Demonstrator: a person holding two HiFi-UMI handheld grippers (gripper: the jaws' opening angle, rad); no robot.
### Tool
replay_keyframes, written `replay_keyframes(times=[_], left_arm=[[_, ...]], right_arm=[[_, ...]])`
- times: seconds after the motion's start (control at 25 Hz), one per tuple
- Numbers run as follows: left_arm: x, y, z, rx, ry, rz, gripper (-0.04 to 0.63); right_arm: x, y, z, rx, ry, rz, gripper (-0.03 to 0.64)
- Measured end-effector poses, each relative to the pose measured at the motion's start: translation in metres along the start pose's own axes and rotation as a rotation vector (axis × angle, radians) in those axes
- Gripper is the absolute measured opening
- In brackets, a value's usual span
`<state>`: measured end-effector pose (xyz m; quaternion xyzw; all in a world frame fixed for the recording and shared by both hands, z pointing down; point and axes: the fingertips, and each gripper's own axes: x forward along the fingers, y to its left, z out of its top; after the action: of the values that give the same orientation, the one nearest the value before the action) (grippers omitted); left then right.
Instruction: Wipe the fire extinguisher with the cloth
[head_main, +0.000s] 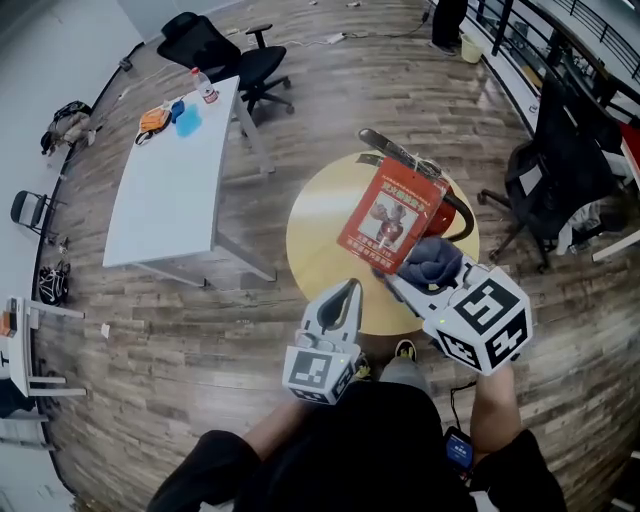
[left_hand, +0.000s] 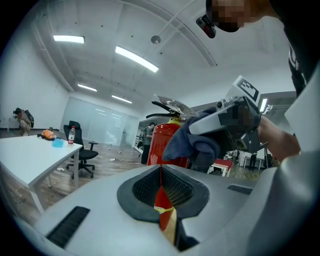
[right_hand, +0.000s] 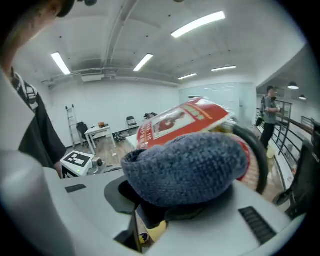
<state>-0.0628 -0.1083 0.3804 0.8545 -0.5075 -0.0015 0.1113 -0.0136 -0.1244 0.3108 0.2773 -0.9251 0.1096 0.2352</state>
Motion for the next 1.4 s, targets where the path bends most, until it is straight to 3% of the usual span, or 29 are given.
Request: replay_keyframes(times=[0.08, 0.16, 0.28, 0.4, 0.52, 0.64, 0.72, 0.8, 0.88, 0.96, 1.04, 1.12, 1.28, 1.4], left_arm=[[-0.001, 0.003, 0.002, -0.003, -0.006, 0.012, 0.023], [-0.004, 0.007, 0.004, -0.004, -0.008, 0.022, 0.023], [-0.008, 0.011, 0.004, -0.005, -0.002, 0.023, 0.023], [-0.007, 0.011, 0.001, -0.009, 0.008, 0.016, 0.023], [-0.007, 0.008, 0.000, -0.010, 0.012, 0.005, 0.023], [-0.006, 0.005, -0.002, -0.007, 0.013, -0.002, 0.023], [-0.005, 0.002, -0.003, -0.008, 0.012, -0.005, 0.023], [-0.004, -0.001, -0.004, -0.007, 0.012, -0.011, 0.023], [-0.004, -0.003, -0.004, -0.007, 0.012, -0.014, 0.023], [-0.006, -0.004, -0.004, -0.008, 0.011, -0.013, 0.023], [-0.007, -0.004, -0.002, -0.006, 0.005, -0.007, 0.023], [-0.008, -0.004, -0.001, -0.006, 0.000, 0.000, 0.023], [-0.010, 0.002, -0.003, -0.006, 0.007, 0.008, 0.023], [-0.012, 0.001, -0.005, -0.010, 0.016, 0.005, 0.023]], right_arm=[[0.019, 0.018, 0.006, -0.042, 0.019, 0.041, 0.107], [0.028, 0.014, 0.000, 0.003, 0.031, 0.029, 0.107], [0.032, -0.008, -0.027, 0.217, 0.017, 0.026, 0.107], [0.047, -0.030, -0.085, 0.440, 0.064, 0.032, 0.106], [0.049, -0.042, -0.113, 0.561, 0.083, 0.038, 0.106], [0.023, -0.035, -0.069, 0.521, -0.001, 0.111, 0.106], [-0.003, -0.028, -0.021, 0.486, -0.123, 0.180, 0.106], [-0.023, -0.031, 0.018, 0.456, -0.238, 0.182, 0.106], [-0.024, -0.035, 0.033, 0.445, -0.273, 0.173, 0.106], [-0.011, -0.022, 0.030, 0.486, -0.259, 0.247, 0.106], [0.003, -0.014, 0.007, 0.510, -0.201, 0.248, 0.106], [0.021, -0.025, -0.045, 0.520, -0.077, 0.148, 0.106], [0.060, -0.056, -0.141, 0.728, 0.066, 0.078, 0.106], [0.068, -0.063, -0.170, 0.806, 0.113, 0.058, 0.106]])
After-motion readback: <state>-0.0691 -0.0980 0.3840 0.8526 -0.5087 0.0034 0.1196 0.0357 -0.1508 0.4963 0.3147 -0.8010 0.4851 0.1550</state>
